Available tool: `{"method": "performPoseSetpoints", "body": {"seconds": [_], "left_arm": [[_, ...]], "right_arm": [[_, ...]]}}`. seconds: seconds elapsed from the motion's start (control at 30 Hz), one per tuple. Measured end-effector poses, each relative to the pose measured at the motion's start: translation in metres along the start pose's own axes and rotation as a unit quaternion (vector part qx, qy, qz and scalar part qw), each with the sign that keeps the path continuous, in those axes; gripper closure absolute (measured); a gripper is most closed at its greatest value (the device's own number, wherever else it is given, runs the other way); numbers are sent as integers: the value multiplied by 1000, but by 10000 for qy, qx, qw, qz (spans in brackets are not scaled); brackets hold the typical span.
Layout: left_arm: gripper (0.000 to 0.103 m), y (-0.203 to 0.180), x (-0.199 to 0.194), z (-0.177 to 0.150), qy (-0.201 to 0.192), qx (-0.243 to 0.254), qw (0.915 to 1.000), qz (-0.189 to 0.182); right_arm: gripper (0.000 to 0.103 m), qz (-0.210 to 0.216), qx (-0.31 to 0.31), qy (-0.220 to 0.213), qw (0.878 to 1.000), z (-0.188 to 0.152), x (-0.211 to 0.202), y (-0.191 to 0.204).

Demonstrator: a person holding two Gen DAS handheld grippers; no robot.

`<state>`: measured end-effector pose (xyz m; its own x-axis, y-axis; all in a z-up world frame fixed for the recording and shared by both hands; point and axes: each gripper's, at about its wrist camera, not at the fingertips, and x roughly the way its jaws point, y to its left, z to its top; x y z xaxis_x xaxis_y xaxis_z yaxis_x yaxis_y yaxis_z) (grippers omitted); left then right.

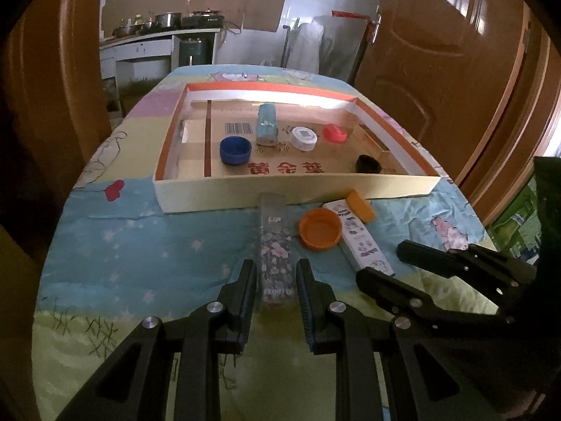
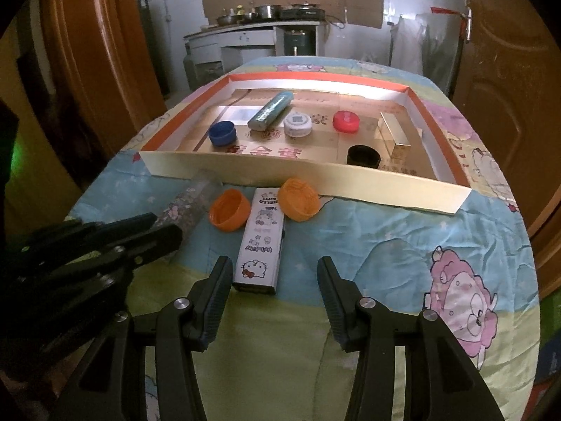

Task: Organize rigid objects
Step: 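Move the left tool to the clear glitter tube while the right tool approaches the white box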

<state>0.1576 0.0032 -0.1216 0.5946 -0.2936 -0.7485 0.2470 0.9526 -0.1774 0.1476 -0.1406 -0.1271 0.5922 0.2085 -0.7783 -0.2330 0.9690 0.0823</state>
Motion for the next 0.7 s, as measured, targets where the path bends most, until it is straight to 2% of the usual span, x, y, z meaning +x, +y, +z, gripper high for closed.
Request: {"method": "performPoseSetpoints", "body": {"seconds": [0.27, 0.47, 0.7], "left_arm": [[80, 4, 10, 6, 88, -154, 9998, -42], [80, 3, 10, 6, 56, -161, 9999, 21], [82, 7, 8, 4, -22, -293, 9995, -77]], "right_arm": [[51, 34, 3, -15, 10000, 0, 1, -1], [51, 37, 8, -23, 10000, 0, 1, -1], [51, -5, -54, -19, 10000, -1, 2, -1]]}}
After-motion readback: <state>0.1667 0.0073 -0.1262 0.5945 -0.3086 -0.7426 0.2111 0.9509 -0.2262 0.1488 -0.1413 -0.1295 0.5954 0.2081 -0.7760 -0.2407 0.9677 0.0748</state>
